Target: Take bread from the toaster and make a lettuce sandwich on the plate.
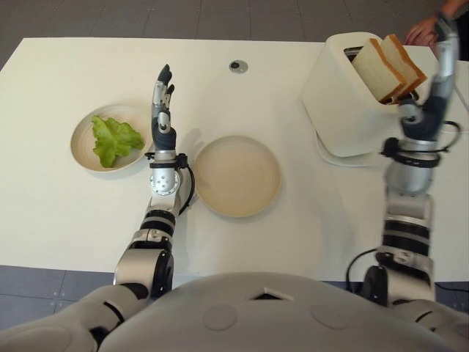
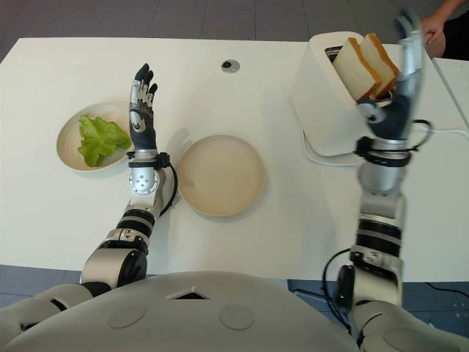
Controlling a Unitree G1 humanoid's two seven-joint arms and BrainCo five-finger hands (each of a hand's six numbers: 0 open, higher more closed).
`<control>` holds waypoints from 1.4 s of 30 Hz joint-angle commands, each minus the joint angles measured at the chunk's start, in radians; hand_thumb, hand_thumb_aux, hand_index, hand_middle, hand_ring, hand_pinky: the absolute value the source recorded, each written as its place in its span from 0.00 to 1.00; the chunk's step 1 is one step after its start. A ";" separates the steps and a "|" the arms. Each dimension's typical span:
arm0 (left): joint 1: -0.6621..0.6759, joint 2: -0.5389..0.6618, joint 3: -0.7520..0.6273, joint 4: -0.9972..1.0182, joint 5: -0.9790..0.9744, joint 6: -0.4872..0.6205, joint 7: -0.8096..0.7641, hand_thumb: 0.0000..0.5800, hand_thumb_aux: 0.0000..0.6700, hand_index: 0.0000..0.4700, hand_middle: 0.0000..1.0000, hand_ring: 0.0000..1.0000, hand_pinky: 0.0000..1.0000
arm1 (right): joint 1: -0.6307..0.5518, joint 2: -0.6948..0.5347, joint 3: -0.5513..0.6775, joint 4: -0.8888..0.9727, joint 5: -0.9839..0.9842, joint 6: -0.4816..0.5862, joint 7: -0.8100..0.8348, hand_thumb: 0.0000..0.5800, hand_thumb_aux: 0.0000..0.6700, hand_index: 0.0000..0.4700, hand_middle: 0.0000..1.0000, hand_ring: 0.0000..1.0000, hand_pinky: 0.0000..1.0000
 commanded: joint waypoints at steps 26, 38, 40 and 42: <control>0.022 -0.034 -0.026 -0.050 0.008 0.028 0.007 0.00 0.00 0.00 0.00 0.00 0.00 | -0.185 -0.349 0.457 0.384 -0.177 0.318 0.016 1.00 1.00 1.00 0.99 0.99 0.99; 0.017 -0.030 -0.022 -0.036 0.006 0.033 -0.002 0.00 0.00 0.00 0.00 0.00 0.00 | -0.127 -0.196 0.424 0.141 -0.147 0.322 -0.164 1.00 1.00 1.00 1.00 1.00 1.00; 0.017 -0.030 -0.022 -0.036 0.006 0.033 -0.003 0.00 0.00 0.00 0.00 0.00 0.00 | -0.125 -0.187 0.395 0.128 -0.135 0.311 -0.211 1.00 1.00 1.00 1.00 1.00 1.00; 0.016 -0.030 -0.021 -0.033 0.004 0.033 -0.004 0.00 0.00 0.00 0.00 0.00 0.00 | -0.122 -0.176 0.359 0.089 -0.118 0.285 -0.266 1.00 1.00 1.00 1.00 1.00 1.00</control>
